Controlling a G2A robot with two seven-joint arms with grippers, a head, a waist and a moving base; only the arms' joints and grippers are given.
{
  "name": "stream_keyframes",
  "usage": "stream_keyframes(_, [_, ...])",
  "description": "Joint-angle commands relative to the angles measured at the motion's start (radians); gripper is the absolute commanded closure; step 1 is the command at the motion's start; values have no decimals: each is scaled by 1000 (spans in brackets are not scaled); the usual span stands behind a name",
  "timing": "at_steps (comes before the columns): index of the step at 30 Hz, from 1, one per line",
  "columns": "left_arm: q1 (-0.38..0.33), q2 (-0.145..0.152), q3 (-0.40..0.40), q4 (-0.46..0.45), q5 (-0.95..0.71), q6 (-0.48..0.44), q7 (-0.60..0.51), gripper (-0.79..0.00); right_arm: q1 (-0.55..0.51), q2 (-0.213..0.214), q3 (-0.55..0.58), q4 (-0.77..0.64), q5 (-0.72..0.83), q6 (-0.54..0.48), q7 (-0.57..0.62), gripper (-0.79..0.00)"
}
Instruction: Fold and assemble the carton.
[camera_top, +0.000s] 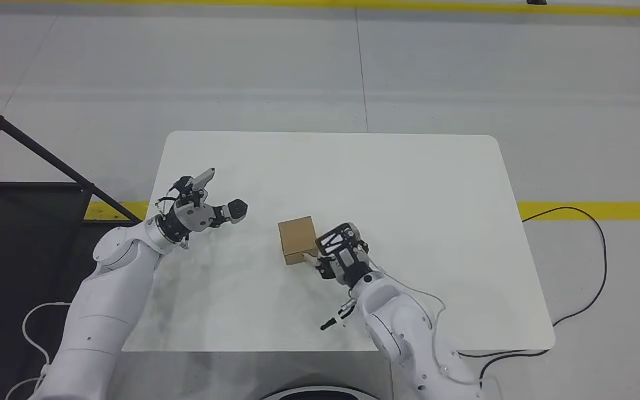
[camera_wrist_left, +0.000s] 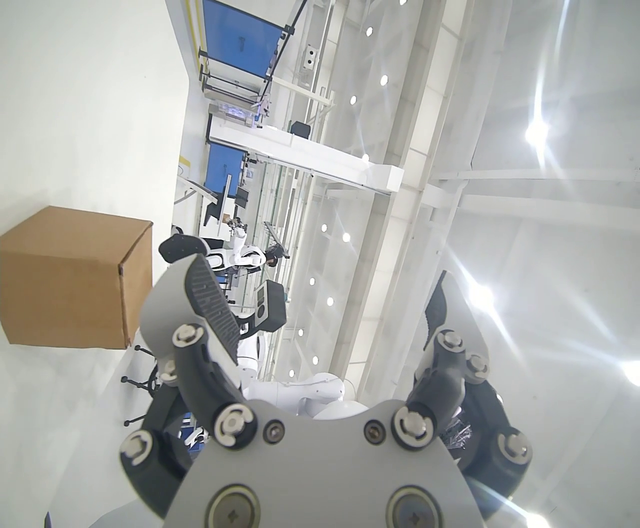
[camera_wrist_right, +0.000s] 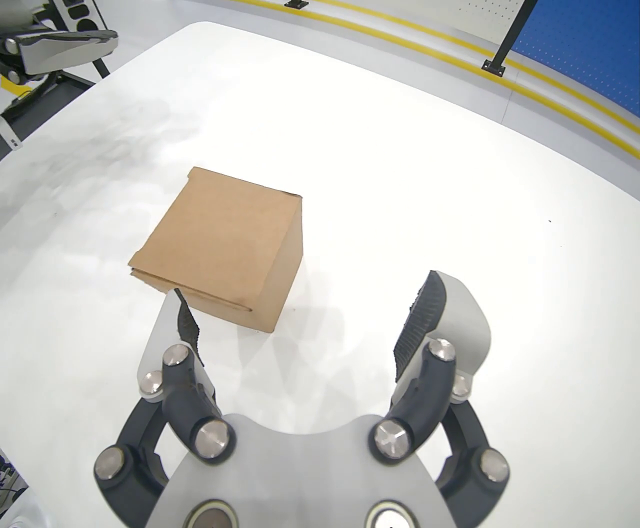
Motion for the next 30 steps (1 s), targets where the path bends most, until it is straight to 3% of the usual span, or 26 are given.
stream_keyframes(1, [-5, -1, 5, 5, 2, 5, -1, -785, 2, 0, 0, 1, 0, 0, 0, -785])
stream_keyframes(7, [-14, -4, 15, 4, 5, 3, -3, -785, -1, 0, 1, 12, -2, 0, -4, -785])
stream_keyframes(14, [-15, -4, 15, 10, 27, -15, 24, -785, -5, -6, -51, 78, -97, -9, -171, -785])
stream_keyframes(23, [2, -7, 30, -33, 77, -55, 93, -785, 42, -37, -109, 208, -42, 28, -321, -785])
stream_keyframes(30, [4, -6, 21, -32, 71, -47, 88, -785, 87, -62, -149, 287, -3, 36, -365, -785])
